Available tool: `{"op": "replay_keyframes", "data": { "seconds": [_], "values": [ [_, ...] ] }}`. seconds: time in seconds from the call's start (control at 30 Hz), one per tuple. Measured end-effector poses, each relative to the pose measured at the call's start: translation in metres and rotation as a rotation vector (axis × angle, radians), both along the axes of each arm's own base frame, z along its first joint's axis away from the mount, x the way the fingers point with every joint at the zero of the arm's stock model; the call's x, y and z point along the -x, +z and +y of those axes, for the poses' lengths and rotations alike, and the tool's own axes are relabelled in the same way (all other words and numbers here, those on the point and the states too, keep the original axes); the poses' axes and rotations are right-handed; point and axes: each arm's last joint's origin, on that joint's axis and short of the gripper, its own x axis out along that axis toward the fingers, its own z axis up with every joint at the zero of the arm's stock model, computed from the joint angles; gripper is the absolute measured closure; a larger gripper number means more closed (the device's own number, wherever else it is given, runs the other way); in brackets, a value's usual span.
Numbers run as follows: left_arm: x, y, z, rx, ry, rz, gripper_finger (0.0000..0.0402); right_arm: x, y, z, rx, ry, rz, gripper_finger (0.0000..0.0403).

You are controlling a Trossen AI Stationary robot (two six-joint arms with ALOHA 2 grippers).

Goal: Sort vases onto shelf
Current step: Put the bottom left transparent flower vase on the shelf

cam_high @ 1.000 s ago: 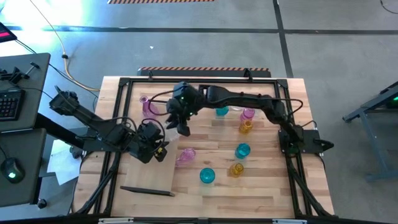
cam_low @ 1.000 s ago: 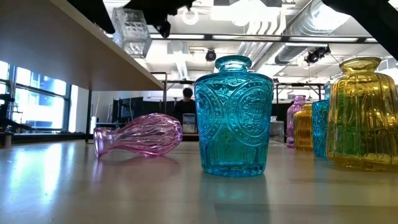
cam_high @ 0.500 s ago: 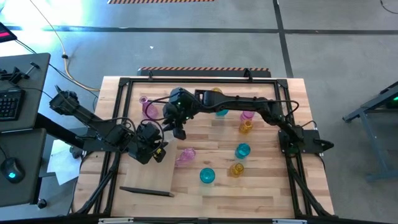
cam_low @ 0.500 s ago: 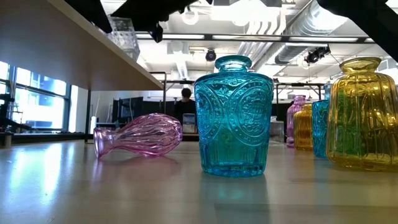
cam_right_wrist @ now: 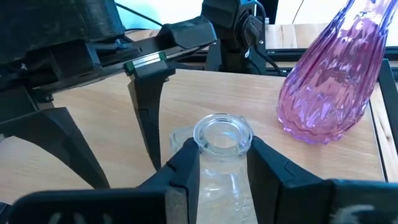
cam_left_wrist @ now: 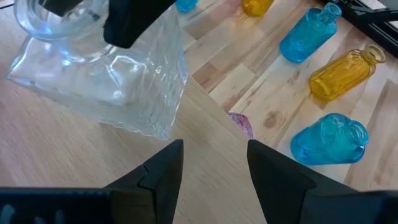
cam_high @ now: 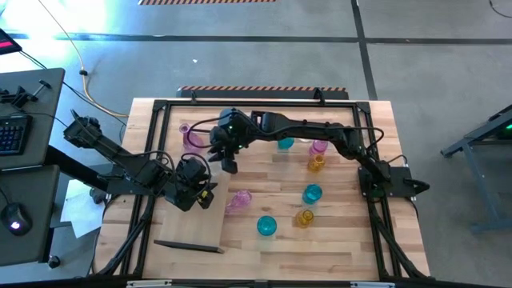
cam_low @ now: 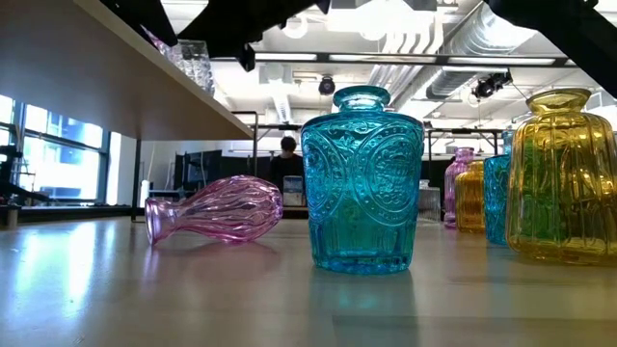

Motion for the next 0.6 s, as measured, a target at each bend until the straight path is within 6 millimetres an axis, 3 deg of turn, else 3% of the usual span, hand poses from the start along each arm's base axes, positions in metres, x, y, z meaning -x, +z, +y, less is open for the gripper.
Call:
{"op": "replay_keyframes", "data": {
  "seconds": [0.23,0.6],
  "values": [
    [0.000,0.001,0.000,0.007,-0.004,0.001,0.0232,0.001,0.000,0.000,0.000,0.027,0.003,0.0320],
    [0.013,0.018,0.008,0.017,-0.018,-0.083,0.0232,0.002,-0.002,0.003,-0.039,0.043,0.031,0.0246]
  ]
}}
